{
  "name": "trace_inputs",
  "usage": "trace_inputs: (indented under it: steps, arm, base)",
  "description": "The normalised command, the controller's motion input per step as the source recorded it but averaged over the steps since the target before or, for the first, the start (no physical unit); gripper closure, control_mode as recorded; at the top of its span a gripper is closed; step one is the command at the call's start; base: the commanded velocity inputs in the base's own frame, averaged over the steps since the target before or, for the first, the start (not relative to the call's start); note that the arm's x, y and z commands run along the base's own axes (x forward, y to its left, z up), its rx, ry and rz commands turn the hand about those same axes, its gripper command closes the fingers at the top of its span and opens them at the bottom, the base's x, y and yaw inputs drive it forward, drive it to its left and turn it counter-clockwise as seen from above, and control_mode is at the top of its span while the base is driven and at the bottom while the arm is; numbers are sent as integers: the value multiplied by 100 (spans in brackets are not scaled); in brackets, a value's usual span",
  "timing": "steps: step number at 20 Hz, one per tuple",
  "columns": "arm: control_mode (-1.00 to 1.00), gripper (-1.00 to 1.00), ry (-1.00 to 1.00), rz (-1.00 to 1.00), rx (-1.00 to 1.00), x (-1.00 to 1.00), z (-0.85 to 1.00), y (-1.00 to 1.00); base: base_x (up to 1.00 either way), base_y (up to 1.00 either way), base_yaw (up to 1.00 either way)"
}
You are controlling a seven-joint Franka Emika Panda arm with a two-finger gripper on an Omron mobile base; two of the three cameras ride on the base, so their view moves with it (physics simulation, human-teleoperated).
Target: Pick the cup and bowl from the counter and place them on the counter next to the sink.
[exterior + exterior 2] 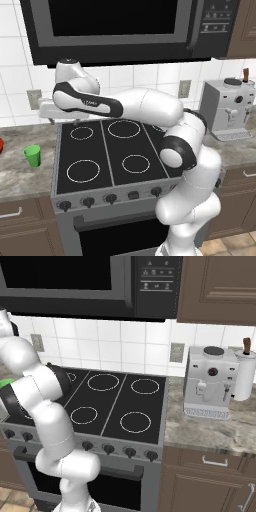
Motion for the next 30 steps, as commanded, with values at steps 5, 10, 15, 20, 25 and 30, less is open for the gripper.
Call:
trace_inputs:
  steps: [5, 10, 15, 20, 25, 30]
  arm:
    - [-100, -100, -11, 5, 0, 0, -16, 25]
    - [-100, -100, -5, 1, 0, 1, -30, 34]
    - [-100, -100, 0, 0, 0, 17, -10, 45]
    - [-100, -100, 4, 0, 0, 35, 0, 47]
    - [-100, -100, 9, -1, 0, 37, 0, 33]
    - [-100, -100, 11, -5, -3, 20, -1, 16]
  base:
    - [0, 0, 0]
    - [0, 0, 0]
    - [0, 0, 0]
    - [0, 0, 0]
    - [0, 0, 0]
    - [0, 0, 0]
